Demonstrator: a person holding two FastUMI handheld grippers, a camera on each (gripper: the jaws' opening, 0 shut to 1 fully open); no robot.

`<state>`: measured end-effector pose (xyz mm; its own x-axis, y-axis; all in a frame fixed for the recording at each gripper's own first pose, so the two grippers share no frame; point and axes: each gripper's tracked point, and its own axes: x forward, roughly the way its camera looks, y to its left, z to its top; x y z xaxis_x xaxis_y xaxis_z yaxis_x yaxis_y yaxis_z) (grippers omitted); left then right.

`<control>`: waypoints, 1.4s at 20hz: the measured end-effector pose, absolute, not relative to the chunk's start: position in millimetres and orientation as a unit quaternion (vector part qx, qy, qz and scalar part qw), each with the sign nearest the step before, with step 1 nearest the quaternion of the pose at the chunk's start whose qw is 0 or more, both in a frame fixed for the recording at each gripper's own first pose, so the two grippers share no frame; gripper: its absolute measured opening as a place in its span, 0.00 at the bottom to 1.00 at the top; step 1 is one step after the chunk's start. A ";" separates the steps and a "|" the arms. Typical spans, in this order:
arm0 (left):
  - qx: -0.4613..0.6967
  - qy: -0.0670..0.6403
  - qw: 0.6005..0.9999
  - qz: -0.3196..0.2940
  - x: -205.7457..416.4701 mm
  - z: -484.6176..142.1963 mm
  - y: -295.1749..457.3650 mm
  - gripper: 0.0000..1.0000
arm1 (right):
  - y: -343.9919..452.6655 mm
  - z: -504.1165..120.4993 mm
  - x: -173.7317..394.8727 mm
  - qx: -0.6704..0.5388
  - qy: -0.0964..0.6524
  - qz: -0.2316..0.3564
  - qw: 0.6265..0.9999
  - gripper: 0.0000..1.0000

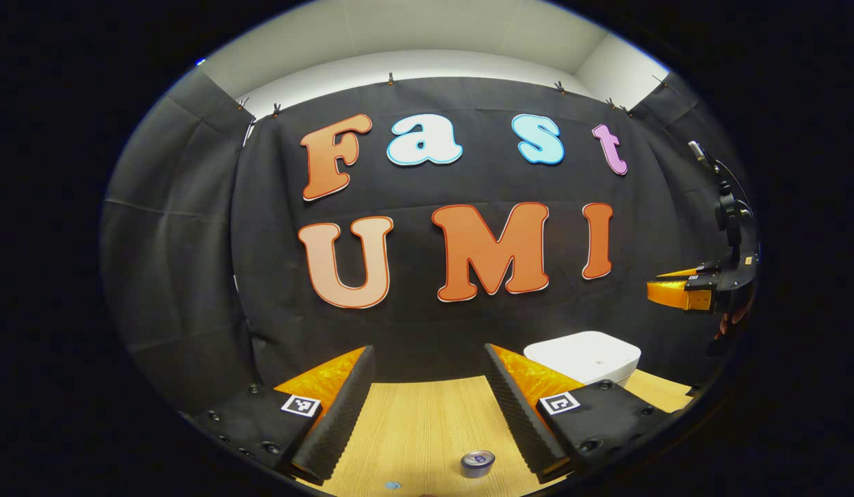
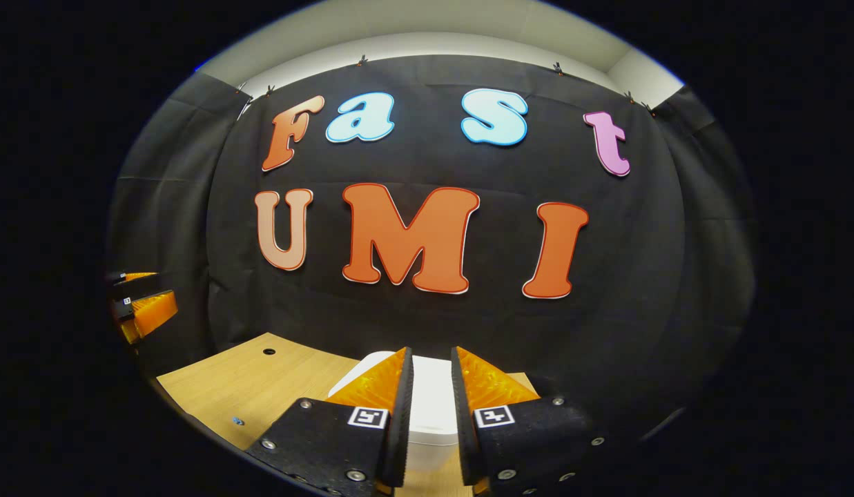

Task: Press the lid of the desktop garbage bin to open it, pick up the crumpled paper on the desktop and throw it into the bin, then pick up the pop can on the desktop and drop it into the bin, and finally close the garbage bin lid.

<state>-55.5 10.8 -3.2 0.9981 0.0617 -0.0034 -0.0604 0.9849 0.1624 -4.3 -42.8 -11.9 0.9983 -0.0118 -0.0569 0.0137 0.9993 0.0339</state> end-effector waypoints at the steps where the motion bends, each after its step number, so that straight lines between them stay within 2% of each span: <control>1: 0.079 0.007 0.996 0.033 -59.1 -5.6 11.3 0.99 | -41.3 -16.3 -1.3 0.020 0.036 -0.001 0.999 0.26; 2: 0.078 0.010 0.996 0.037 -61.1 -7.6 12.6 1.00 | -41.7 -19.7 3.2 0.021 0.040 0.001 0.999 0.25; 5: 0.080 0.016 0.995 0.053 -65.7 -11.4 18.6 1.00 | -32.5 -32.0 14.8 0.017 0.052 0.017 0.998 0.05; 6: 0.081 0.019 0.995 0.059 -67.8 -13.2 19.8 0.98 | -24.2 -35.6 17.6 0.019 0.055 0.033 0.998 0.02; 7: 0.082 0.021 0.994 0.065 -69.3 -15.5 20.6 0.96 | -18.2 -39.4 21.6 0.023 0.059 0.044 0.997 0.01; 8: 0.082 0.025 0.994 0.070 -71.0 -16.9 22.1 1.00 | -15.4 -44.2 25.7 0.025 0.066 0.048 0.996 0.01; 10: 0.087 0.032 0.992 0.087 -76.6 -20.1 29.5 1.00 | -11.2 -54.6 34.1 0.023 0.076 0.051 0.996 0.02; 11: 0.088 0.035 0.991 0.094 -79.6 -21.6 32.9 0.96 | -7.2 -59.9 38.1 0.025 0.082 0.056 0.995 0.01; 12: 0.088 0.038 0.990 0.103 -82.0 -21.9 37.2 1.00 | -2.2 -66.8 41.3 0.028 0.090 0.064 0.993 0.01; 13: 0.088 0.040 0.989 0.111 -84.7 -21.9 41.5 0.96 | 1.8 -73.3 44.1 0.031 0.100 0.074 0.992 0.02; 15: 0.089 0.042 0.987 0.130 -89.6 -22.2 50.1 1.00 | 9.1 -88.9 49.5 0.039 0.122 0.092 0.988 0.01; 22: 0.083 0.062 0.978 0.179 -97.8 -34.7 68.2 1.00 | 8.3 -133.2 58.5 0.024 0.176 0.097 0.979 0.01; 28: 0.074 0.078 0.974 0.201 -99.7 -43.6 73.6 1.00 | 13.0 -137.7 58.0 0.024 0.187 0.109 0.976 0.01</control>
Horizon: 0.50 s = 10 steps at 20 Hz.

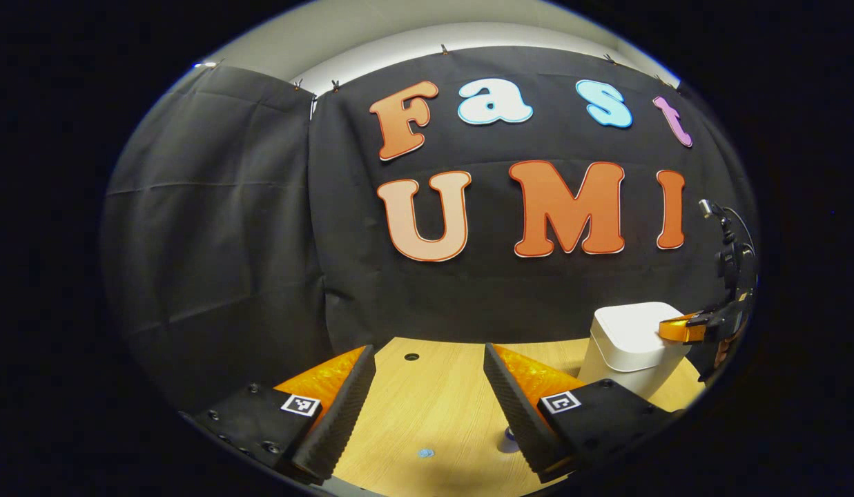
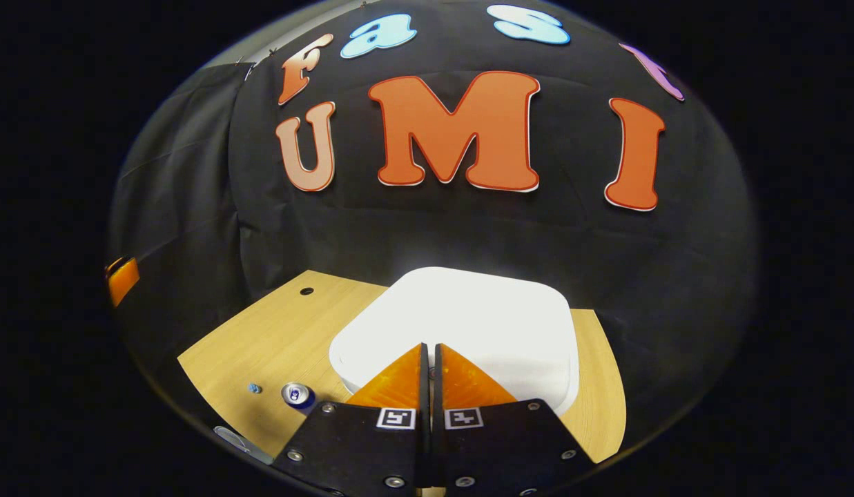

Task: Press the lid of the desktop garbage bin to open it, pick up the crumpled paper on the desktop and throw it into the bin, then pick up the pop can on the desktop and drop it into the bin, and finally close the garbage bin lid.

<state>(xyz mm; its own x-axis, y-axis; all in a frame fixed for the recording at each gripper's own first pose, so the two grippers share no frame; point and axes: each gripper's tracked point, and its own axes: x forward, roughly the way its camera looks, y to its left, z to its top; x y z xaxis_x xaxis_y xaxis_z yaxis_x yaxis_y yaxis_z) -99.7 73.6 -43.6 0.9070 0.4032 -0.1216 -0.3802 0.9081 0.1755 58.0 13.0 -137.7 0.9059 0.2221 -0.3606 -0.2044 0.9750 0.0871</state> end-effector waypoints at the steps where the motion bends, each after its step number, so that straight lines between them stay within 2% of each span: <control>1: 0.076 0.078 0.973 0.202 -100.7 -43.8 72.4 1.00 | 13.6 -136.9 57.7 0.017 0.190 0.114 0.975 0.01; 7: 0.084 0.075 0.972 0.204 -110.9 -40.0 69.9 1.00 | 7.6 -115.9 60.1 0.014 0.154 0.116 0.981 0.01; 10: 0.084 0.078 0.972 0.207 -112.8 -44.4 68.8 1.00 | 1.6 -80.1 61.7 0.003 0.095 0.109 0.990 0.01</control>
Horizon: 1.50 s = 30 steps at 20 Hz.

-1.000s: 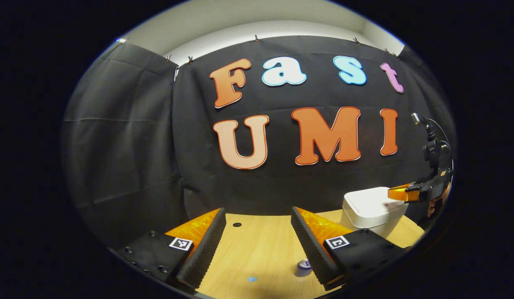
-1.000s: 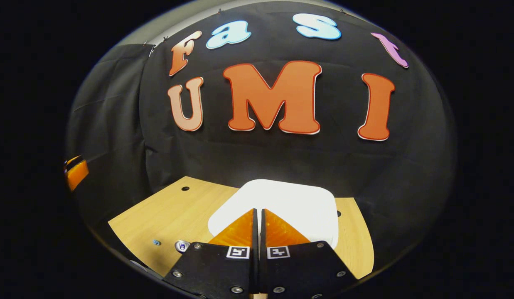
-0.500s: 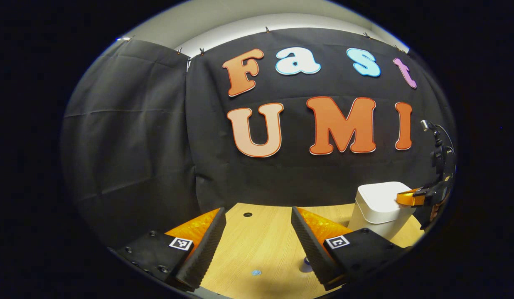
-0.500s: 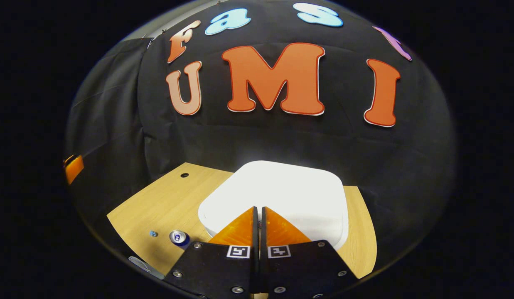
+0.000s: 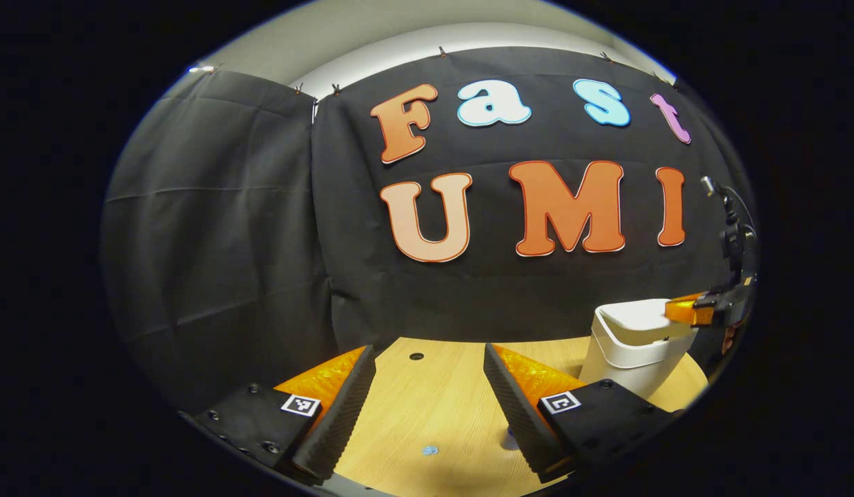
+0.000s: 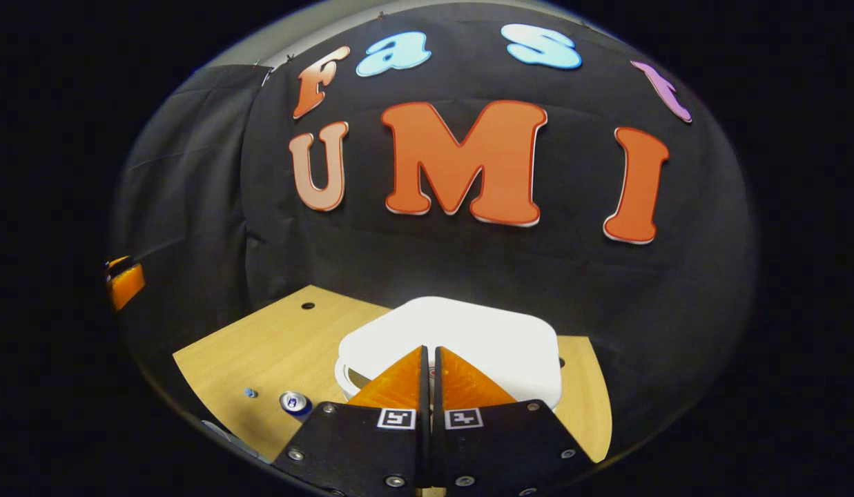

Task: Press the lid of the desktop garbage bin to open it, pick up the crumpled paper on the desktop and throw it into the bin, then pick up the pop can on the desktop and drop it into the bin, and finally close the garbage bin lid.

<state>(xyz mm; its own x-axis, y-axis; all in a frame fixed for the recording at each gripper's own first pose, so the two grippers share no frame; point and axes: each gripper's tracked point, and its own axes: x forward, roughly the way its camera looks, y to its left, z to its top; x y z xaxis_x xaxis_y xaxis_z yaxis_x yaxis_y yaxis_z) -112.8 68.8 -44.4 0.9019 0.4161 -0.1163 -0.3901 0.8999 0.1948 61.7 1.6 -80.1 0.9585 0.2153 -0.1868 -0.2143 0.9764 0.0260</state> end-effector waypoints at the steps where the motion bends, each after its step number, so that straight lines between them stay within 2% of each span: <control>1: 0.084 0.076 0.972 0.207 -113.0 -45.9 67.7 1.00 | 0.3 -70.6 62.2 -0.002 0.077 0.107 0.991 0.01; 10: 0.084 0.100 0.973 0.192 -116.9 -73.0 83.8 1.00 | 6.7 -8.1 70.6 0.033 0.009 0.100 0.994 0.02; 12: 0.080 0.101 0.974 0.188 -114.3 -74.7 98.7 1.00 | 14.0 10.0 66.6 0.016 -0.025 0.094 0.995 0.10; 15: 0.075 0.105 0.977 0.173 -106.3 -77.5 120.4 1.00 | 38.8 20.2 56.9 -0.011 -0.057 0.092 0.994 0.47; 19: 0.074 0.112 0.980 0.146 -92.6 -90.6 145.5 1.00 | 89.1 -2.9 41.9 -0.029 -0.050 0.111 0.992 0.70; 23: 0.061 0.149 0.979 0.121 -80.7 -123.8 160.9 1.00 | 134.4 -50.9 29.0 -0.026 -0.003 0.133 0.991 0.79; 30: 0.052 0.197 0.975 0.088 -63.5 -182.4 175.8 1.00 | 175.9 -141.9 20.2 0.000 0.116 0.149 0.982 0.83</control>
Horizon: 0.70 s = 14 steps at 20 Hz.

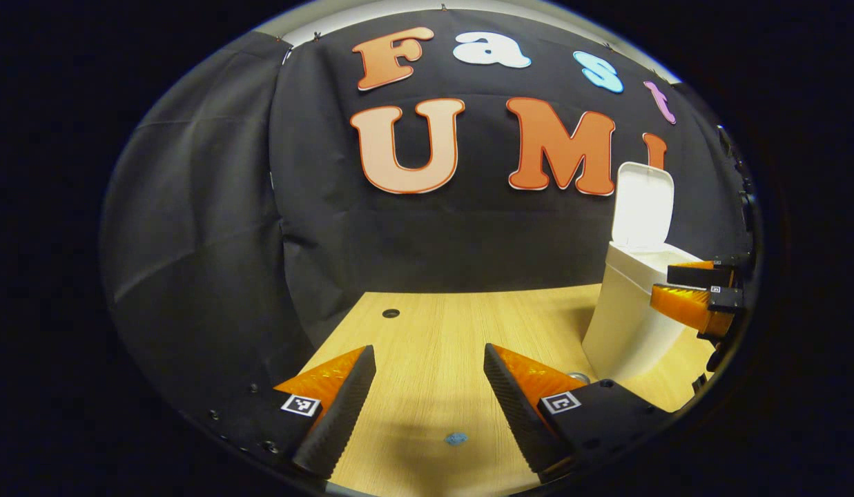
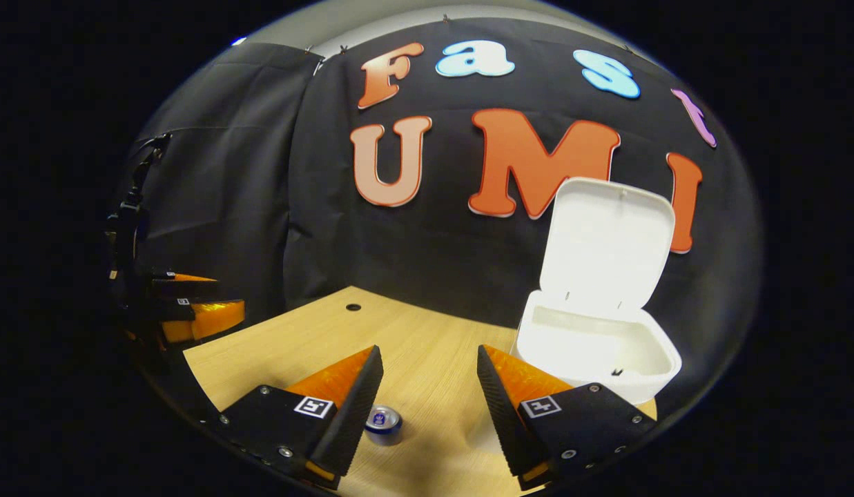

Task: Press the lid of the desktop garbage bin to open it, pick up the crumpled paper on the desktop and throw it into the bin, then pick up the pop can on the desktop and drop it into the bin, and finally close the garbage bin lid.

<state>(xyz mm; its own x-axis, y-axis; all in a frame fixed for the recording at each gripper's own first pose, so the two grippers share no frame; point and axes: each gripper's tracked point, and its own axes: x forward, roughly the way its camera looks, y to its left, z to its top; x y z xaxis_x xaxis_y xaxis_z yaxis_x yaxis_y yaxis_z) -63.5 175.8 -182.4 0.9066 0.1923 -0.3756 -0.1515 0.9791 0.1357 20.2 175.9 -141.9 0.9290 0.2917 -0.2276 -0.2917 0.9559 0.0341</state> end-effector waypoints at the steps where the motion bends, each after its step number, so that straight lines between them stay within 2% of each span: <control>1: 0.052 0.207 0.973 0.086 -64.6 -194.0 176.2 1.00 | 179.6 -153.8 19.4 0.003 0.132 0.151 0.980 0.84; 5: 0.023 0.242 0.968 0.070 -60.4 -251.1 171.0 1.00 | 189.6 -202.3 13.7 0.001 0.185 0.163 0.969 0.86; 6: 0.013 0.254 0.965 0.069 -58.2 -268.4 168.8 0.96 | 193.5 -213.1 13.9 0.004 0.202 0.168 0.965 0.86; 7: 0.008 0.268 0.961 0.070 -61.4 -283.4 167.9 1.00 | 197.7 -221.1 11.6 0.006 0.215 0.176 0.961 0.86; 10: 0.004 0.299 0.951 0.079 -64.9 -317.2 174.0 1.00 | 205.8 -239.4 7.4 -0.016 0.232 0.198 0.952 0.87; 11: 0.002 0.310 0.947 0.080 -65.1 -327.3 173.5 0.96 | 208.3 -246.0 6.5 -0.019 0.242 0.204 0.948 0.88; 14: 0.004 0.338 0.938 0.077 -74.3 -349.9 174.2 1.00 | 224.1 -267.8 6.6 -0.002 0.270 0.220 0.937 0.90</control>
<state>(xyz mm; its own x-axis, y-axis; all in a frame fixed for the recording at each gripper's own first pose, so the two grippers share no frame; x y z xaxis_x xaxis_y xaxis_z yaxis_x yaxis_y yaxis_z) -74.3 174.2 -349.9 0.7601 0.1477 -0.6328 -0.1427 0.9880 0.0593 6.6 224.1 -267.8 0.7573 0.4117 -0.5069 -0.4142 0.9029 0.1146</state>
